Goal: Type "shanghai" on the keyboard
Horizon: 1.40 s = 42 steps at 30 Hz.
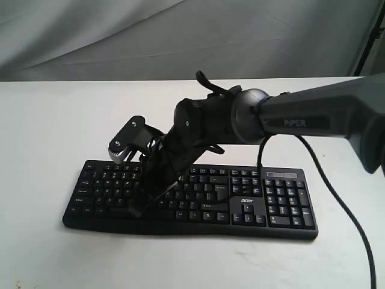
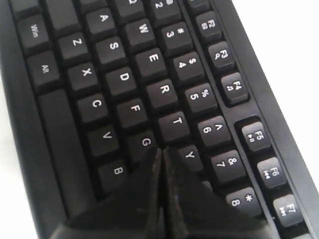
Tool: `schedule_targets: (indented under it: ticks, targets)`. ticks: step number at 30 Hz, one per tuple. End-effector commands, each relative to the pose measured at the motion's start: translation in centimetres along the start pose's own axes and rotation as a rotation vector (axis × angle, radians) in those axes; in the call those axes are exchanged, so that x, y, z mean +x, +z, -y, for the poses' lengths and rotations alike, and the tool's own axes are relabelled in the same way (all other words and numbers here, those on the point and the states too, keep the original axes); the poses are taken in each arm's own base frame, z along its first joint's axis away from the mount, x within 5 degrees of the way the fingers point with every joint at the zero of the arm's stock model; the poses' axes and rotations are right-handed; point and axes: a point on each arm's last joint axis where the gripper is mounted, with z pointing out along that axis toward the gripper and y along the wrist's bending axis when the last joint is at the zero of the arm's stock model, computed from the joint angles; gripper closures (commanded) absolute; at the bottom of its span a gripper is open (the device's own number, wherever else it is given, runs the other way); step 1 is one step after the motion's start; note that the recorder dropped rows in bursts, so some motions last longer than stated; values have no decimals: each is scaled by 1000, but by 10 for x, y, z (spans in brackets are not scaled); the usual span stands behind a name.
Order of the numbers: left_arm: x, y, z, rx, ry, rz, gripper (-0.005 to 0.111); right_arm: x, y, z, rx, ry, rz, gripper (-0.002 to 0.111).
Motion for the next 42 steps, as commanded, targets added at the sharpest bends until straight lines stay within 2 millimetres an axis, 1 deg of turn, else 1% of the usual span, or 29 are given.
schedule_targets:
  ticks: [1,7,11,14,17,19,21,24,27,31,33,42]
  targets:
    - [0,0,0,7,-4,6,107,4,3,1,-7,4,-10,108]
    - [0,0,0,7,-4,6,107,1,-2,1,-2,-3,2,108]
    - [0,0,0,7,-4,6,107,-9,-16,2,26,-25,50,108]
    - [0,0,0,7,-4,6,107,-16,-21,3,26,-34,65,108]
    - [0,0,0,7,-4,6,107,-30,-17,0,15,-58,77,108]
    - [0,0,0,7,-4,6,107,-43,-10,-4,2,-86,85,108]
    - [0,0,0,7,-4,6,107,-57,-2,-9,-29,-107,80,108]
    - [0,0,0,7,-4,6,107,-70,14,-11,-67,-130,64,108]
    - [0,0,0,7,-4,6,107,-83,24,-14,-88,-150,58,108]
    - [0,0,0,7,-4,6,107,-90,31,-13,-108,-162,45,108]
    - [0,0,0,7,-4,6,107,-92,31,-13,-108,-168,44,108]
    - [0,0,0,7,-4,6,107,-87,37,-16,-105,-154,-9,108]
